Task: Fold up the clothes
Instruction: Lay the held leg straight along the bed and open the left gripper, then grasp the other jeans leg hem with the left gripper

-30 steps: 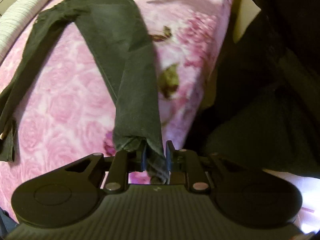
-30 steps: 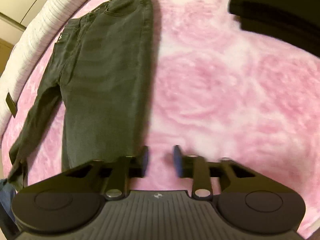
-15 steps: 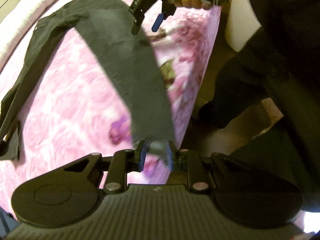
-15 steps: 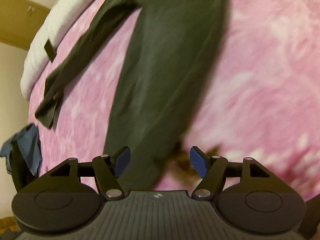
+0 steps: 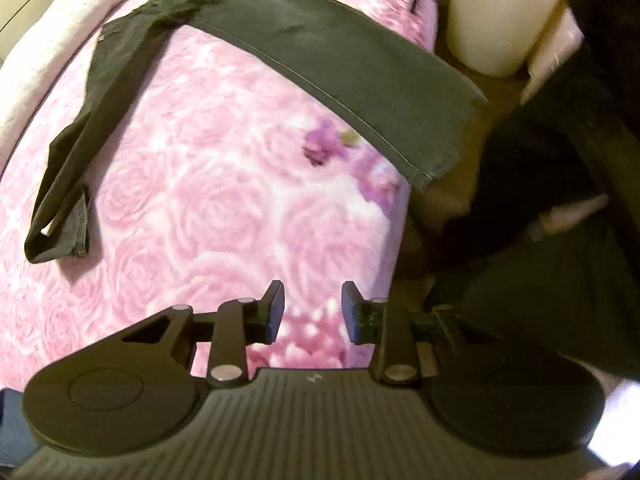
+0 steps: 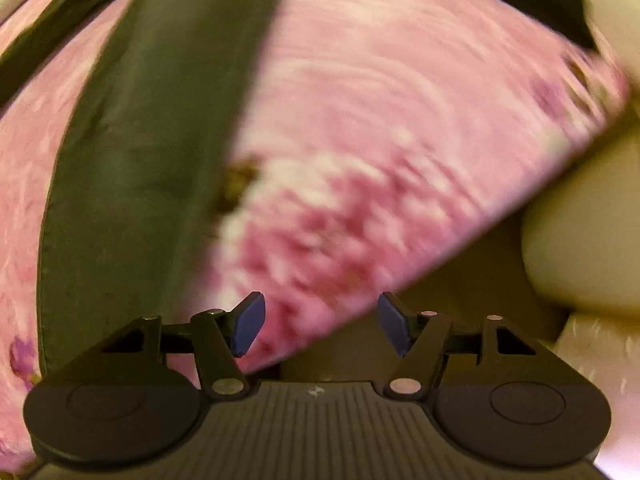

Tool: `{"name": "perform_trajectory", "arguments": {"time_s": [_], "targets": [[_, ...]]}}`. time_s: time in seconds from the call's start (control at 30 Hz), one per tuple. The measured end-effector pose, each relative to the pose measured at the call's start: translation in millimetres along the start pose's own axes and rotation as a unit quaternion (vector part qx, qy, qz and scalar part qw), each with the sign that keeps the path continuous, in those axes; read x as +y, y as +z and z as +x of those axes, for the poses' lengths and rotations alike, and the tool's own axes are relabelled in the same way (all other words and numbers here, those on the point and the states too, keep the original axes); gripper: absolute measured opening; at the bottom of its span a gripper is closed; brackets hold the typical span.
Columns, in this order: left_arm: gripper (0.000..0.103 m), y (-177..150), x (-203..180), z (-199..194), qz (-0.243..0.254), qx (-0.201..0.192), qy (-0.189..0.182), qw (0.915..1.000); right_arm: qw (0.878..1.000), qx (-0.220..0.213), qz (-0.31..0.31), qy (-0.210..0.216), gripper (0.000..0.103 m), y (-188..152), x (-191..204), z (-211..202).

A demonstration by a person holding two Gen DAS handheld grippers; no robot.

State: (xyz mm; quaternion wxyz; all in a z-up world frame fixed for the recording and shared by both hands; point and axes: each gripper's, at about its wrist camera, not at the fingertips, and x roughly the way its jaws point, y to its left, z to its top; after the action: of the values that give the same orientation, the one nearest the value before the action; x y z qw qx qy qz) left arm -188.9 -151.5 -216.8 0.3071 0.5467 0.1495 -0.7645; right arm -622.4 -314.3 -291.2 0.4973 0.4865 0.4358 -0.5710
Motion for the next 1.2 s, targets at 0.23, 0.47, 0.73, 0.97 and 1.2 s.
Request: {"name": "perform_trajectory", "arguments": {"time_s": [0.23,0.47,0.73,0.97,1.2], "targets": [[0.036,46.5,-22.1,22.0,0.018,-0.030,-0.022,0.9991,0.993,-0.002,0.039,0.113,0.077,-46.4,10.8,-13.7],[0.047,69.1,-31.9,15.8,0.024,-0.025,0.008,0.9994,0.974,0.008,0.039,0.225,0.077,-80.4,32.6,-13.5],[0.067,39.4,49.0,4.1,-0.074,0.028,0.132,0.9881,0.971,-0.027,0.026,0.235,0.079,-51.4,49.7,-36.2],[0.069,-10.4,176.0,19.8,-0.197,0.028,0.190,0.9613,0.972,-0.053,0.003,0.230,0.080,-21.9,87.2,-60.0],[0.069,-46.2,301.4,69.6,-0.319,-0.020,0.163,0.9335,0.977,-0.055,-0.003,0.206,0.080,-15.7,185.8,-63.6]]}}
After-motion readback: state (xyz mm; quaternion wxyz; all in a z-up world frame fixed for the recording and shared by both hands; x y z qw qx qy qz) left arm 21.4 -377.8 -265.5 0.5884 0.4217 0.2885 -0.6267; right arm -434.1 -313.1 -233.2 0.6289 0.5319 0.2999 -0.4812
